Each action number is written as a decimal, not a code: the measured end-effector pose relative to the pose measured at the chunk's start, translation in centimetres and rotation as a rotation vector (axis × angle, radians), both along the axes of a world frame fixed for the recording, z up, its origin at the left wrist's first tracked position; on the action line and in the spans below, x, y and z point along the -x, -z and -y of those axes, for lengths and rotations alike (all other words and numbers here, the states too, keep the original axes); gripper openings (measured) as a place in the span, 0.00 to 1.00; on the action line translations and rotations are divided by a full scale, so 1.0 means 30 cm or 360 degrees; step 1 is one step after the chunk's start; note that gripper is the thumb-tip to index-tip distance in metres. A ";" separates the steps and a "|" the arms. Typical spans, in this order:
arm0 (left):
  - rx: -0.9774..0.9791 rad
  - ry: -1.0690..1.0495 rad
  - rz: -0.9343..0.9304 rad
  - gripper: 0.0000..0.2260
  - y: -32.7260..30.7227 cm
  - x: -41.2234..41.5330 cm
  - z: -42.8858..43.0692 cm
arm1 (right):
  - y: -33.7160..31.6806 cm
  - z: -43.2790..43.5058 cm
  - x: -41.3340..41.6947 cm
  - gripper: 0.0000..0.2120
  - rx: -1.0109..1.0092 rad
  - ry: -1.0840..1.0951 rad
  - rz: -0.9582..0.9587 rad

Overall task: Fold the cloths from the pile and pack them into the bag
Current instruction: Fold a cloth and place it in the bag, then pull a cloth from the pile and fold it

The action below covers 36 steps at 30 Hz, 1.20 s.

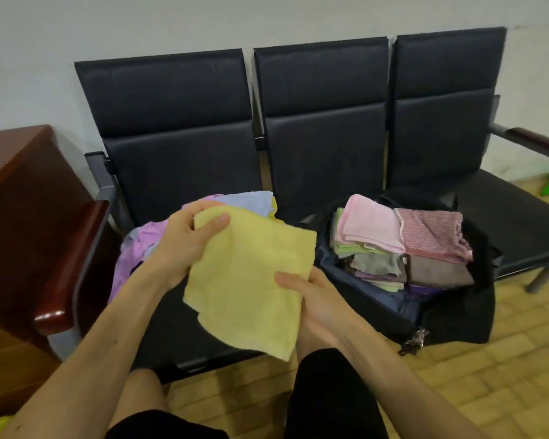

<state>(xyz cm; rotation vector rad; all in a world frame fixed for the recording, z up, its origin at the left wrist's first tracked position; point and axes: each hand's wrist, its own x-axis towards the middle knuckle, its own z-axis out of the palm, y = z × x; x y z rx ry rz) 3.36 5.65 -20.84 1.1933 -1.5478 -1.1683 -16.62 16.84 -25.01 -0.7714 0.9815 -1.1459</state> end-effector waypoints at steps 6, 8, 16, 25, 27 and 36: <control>-0.1036 0.0290 -0.0984 0.14 0.106 0.255 -0.026 | -0.104 0.075 0.155 0.12 -0.0048 0.0264 0.0062; -0.1207 0.0529 -0.1125 0.16 0.168 0.338 -0.007 | -0.121 0.101 0.214 0.13 -0.0068 0.0355 0.0087; -0.1568 0.0694 -0.0888 0.18 0.365 0.655 -0.010 | 0.008 0.131 0.515 0.12 -0.0231 0.0665 -0.0017; -0.0618 0.0580 0.0098 0.18 0.416 0.948 0.370 | 0.211 0.380 0.884 0.13 -0.0157 0.0831 -0.0674; -0.0503 0.0612 0.0117 0.17 0.430 1.026 0.466 | 0.245 0.484 0.968 0.14 -0.0061 0.0820 -0.0873; -0.0551 0.0609 0.0541 0.28 0.667 1.174 0.698 | 0.515 0.732 1.110 0.20 -0.0240 0.0824 -0.1326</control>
